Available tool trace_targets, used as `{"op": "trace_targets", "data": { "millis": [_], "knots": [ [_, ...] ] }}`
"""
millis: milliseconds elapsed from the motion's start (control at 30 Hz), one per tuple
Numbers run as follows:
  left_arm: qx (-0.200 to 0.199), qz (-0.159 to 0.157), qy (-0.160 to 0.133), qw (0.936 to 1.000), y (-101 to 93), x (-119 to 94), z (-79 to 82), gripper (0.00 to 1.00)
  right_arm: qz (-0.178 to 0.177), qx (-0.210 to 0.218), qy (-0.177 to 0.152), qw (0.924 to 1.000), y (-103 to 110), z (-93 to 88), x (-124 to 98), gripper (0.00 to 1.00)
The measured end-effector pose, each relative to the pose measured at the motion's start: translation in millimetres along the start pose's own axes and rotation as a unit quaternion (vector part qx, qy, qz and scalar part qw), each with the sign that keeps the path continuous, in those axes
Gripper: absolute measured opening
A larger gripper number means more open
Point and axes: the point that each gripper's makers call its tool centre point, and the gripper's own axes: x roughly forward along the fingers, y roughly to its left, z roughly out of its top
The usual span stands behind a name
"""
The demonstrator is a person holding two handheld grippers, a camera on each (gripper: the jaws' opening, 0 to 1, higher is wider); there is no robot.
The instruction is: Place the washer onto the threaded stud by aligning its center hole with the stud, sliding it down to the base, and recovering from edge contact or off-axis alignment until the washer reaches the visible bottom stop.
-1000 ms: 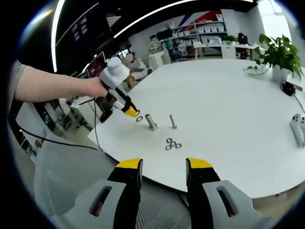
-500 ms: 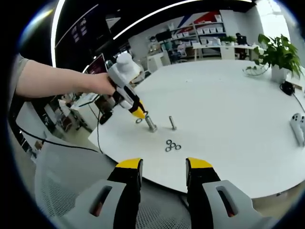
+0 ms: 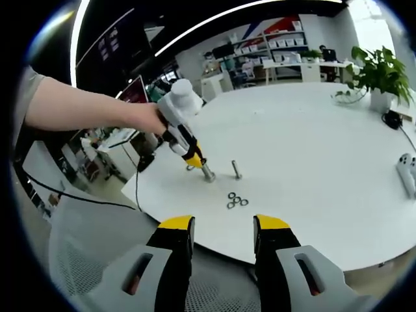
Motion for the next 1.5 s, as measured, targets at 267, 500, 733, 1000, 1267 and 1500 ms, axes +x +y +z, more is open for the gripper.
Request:
{"op": "trace_targets", "data": {
  "millis": [267,500,733,1000,1267,1500],
  "knots": [
    [0.004,0.0,0.007,1.0,2.8,9,-1.4,0.19,0.004,0.003,-0.006,1.0,1,2.5,0,0.38],
    [0.01,0.001,0.017,0.9998,4.1,22,-4.5,0.19,0.003,0.005,-0.006,1.0,0,2.7,0,0.38],
    [0.03,0.006,0.028,0.9992,3.1,35,-4.2,0.19,0.002,0.004,-0.005,1.0,-1,2.3,1,0.38],
    [0.037,0.006,0.036,0.9987,2.1,45,-4.7,0.19,-0.001,0.004,-0.004,1.0,-2,1.5,1,0.38],
    [0.039,0.005,0.038,0.9985,0.7,49,-4.5,0.19,-0.001,0.006,-0.003,1.0,-1,1.1,1,0.38],
    [0.032,0.001,0.029,0.9991,0.3,49,-5.4,0.2,0.0,0.007,-0.001,1.0,-2,0.7,1,0.38]
  ]
}}
